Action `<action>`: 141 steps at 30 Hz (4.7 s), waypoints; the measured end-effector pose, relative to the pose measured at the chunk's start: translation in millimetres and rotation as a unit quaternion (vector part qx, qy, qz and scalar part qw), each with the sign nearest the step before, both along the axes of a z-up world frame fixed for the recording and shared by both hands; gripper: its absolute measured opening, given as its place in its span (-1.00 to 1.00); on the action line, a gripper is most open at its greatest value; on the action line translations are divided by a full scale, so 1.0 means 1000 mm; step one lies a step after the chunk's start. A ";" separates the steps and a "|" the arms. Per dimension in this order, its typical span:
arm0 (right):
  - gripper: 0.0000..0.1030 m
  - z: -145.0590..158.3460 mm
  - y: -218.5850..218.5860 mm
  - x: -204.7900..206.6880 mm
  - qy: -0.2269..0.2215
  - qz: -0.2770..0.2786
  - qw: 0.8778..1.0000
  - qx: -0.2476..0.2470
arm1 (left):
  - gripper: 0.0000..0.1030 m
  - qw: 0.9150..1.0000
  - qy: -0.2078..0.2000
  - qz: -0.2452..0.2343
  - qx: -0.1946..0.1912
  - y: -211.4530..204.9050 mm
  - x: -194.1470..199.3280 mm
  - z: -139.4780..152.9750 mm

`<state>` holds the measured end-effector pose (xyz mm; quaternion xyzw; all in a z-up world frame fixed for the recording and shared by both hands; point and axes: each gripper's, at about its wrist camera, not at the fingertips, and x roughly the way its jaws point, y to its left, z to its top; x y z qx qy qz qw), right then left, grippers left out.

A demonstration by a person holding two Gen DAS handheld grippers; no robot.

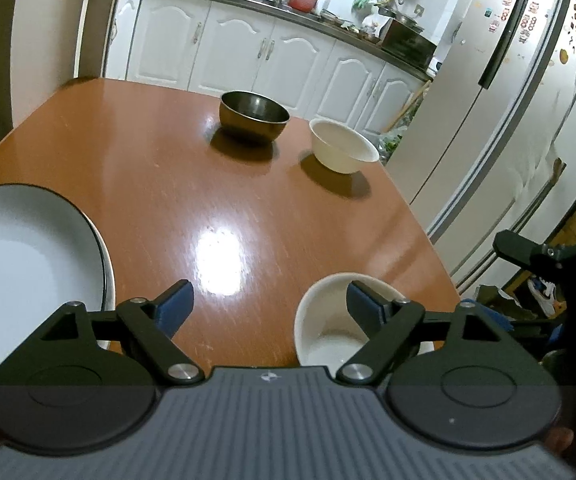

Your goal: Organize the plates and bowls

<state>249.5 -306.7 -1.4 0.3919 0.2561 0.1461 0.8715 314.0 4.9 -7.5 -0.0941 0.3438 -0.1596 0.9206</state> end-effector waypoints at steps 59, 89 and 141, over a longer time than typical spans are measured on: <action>1.00 -0.007 -0.071 0.262 -0.017 0.052 0.998 0.002 | 0.38 0.998 0.004 -0.064 -0.010 -0.100 0.174 -0.006; 1.00 -0.001 -0.056 0.241 -0.025 0.085 0.996 0.017 | 0.17 0.997 0.002 -0.075 -0.026 -0.071 0.147 0.001; 1.00 0.029 0.023 0.003 -0.069 0.122 0.988 0.058 | 0.43 0.991 -0.069 -0.109 -0.044 -0.010 -0.006 0.011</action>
